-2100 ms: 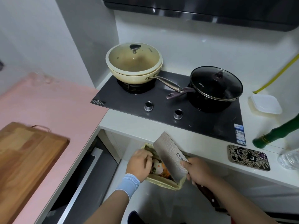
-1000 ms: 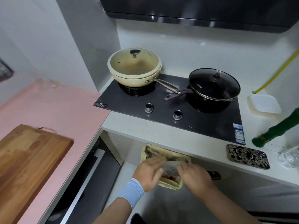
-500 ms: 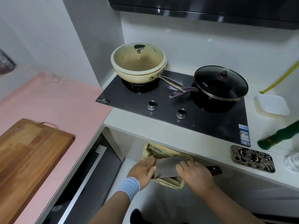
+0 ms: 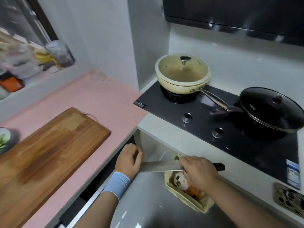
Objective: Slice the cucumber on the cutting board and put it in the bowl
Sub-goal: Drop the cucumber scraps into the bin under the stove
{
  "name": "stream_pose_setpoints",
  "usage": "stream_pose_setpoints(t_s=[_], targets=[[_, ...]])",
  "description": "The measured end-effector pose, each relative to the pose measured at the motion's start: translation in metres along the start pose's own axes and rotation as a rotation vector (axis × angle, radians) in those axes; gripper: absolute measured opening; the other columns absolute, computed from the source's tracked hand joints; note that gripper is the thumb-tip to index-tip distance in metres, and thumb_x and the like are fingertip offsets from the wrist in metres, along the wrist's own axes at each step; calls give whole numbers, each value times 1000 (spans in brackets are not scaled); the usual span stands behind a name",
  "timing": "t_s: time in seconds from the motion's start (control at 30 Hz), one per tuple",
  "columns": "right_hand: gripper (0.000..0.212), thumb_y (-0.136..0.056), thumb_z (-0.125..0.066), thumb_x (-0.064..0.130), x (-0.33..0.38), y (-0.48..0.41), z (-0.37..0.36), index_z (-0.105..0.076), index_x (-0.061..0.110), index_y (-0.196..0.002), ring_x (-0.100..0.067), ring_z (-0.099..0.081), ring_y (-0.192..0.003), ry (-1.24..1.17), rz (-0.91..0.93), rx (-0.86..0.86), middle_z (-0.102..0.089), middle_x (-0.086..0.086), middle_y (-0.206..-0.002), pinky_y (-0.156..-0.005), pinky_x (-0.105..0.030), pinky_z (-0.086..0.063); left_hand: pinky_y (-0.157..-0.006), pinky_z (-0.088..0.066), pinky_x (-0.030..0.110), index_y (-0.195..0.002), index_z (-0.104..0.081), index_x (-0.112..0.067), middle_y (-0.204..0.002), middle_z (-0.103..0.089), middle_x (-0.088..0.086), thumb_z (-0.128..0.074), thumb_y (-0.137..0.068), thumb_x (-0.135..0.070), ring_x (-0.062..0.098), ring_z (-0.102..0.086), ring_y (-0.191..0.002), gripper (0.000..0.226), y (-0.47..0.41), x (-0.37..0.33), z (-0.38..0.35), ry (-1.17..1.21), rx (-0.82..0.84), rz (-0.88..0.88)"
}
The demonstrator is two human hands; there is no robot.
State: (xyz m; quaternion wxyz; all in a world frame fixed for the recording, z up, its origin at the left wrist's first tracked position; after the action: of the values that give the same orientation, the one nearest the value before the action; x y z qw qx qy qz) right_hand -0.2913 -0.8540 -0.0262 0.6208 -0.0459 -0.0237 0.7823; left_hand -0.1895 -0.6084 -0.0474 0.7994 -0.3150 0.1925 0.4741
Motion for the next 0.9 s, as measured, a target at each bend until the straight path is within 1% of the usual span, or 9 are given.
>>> stream_pose_setpoints(t_s=[0.13,0.2,0.3,0.4,0.47,0.6,0.67,0.77,0.9], targets=[[42,-52,-90,30,50,-83,19,-58,24,-78,-17,-55,-46,17,87,-36,-56,8,-58,-41,-26,-39,-67,-39,31,-79,-55,-16,-76,-50,-5,-55,-83,-24,18,-48,-74,8,-5,33,64,-40,-69,-61],[41,-57,-87,33,84,-126,28,-58,23,-83,-18,-57,-48,30,135,-50,-58,6,-59,-43,-26,-37,-65,-41,36,-78,-53,-17,-75,-48,-6,-56,-82,-25,17,-46,-73,9,2,64,96,-93,-87,-29],[33,-73,-73,35,142,-184,31,-54,22,-98,-21,-59,-57,4,252,-81,-61,4,-68,-49,-31,-36,-65,-40,35,-78,-53,-17,-76,-47,-6,-58,-83,-33,16,-44,-73,17,18,112,145,-168,-99,27],[40,-73,-73,31,200,-234,22,-52,22,-106,-23,-58,-58,-35,376,-61,-61,4,-69,-50,-32,-37,-66,-41,33,-83,-56,-17,-81,-50,-5,-60,-84,-37,18,-46,-77,20,39,156,188,-300,-98,85],[41,-67,-78,26,237,-262,17,-56,20,-101,-24,-59,-55,-23,457,-50,-62,2,-68,-48,-33,-43,-68,-43,32,-84,-57,-17,-83,-52,-4,-58,-86,-39,19,-47,-80,22,55,182,211,-365,-119,150],[38,-59,-80,14,305,-307,1,-55,16,-88,-25,-60,-55,-71,636,-37,-61,-1,-67,-46,-30,-42,-68,-43,25,-83,-58,-20,-83,-53,-6,-54,-86,-45,15,-48,-81,25,84,231,244,-435,-192,318],[37,-61,-82,15,330,-327,-14,-55,17,-86,-24,-60,-58,-63,713,-12,-61,-1,-70,-51,-30,-41,-68,-44,26,-83,-58,-20,-84,-53,-6,-54,-86,-47,15,-49,-81,27,96,252,253,-440,-199,389],[38,-70,-84,31,361,-353,-36,-53,20,-90,-21,-62,-61,-28,806,11,-63,2,-73,-58,-33,-42,-68,-40,23,-85,-62,-20,-87,-57,-5,-56,-87,-47,15,-52,-82,27,105,274,263,-485,-187,496],[25,-94,-62,37,387,-382,-64,-51,19,-107,-23,-64,-84,-17,910,99,-64,0,-95,-78,-38,-45,-73,-49,32,-89,-64,-17,-90,-61,-1,-67,-86,-42,18,-56,-87,25,111,301,267,-473,-182,659]])
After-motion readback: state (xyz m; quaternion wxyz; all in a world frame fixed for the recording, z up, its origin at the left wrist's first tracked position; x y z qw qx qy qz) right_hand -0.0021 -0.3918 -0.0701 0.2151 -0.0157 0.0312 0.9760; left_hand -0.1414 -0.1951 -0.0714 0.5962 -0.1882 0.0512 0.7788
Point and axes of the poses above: each hand's wrist, its own y-axis away from the middle knuckle, its own z-axis out of the back of the hand, x = y × z, the point moved 4 cm from there along -y, towards the middle knuckle
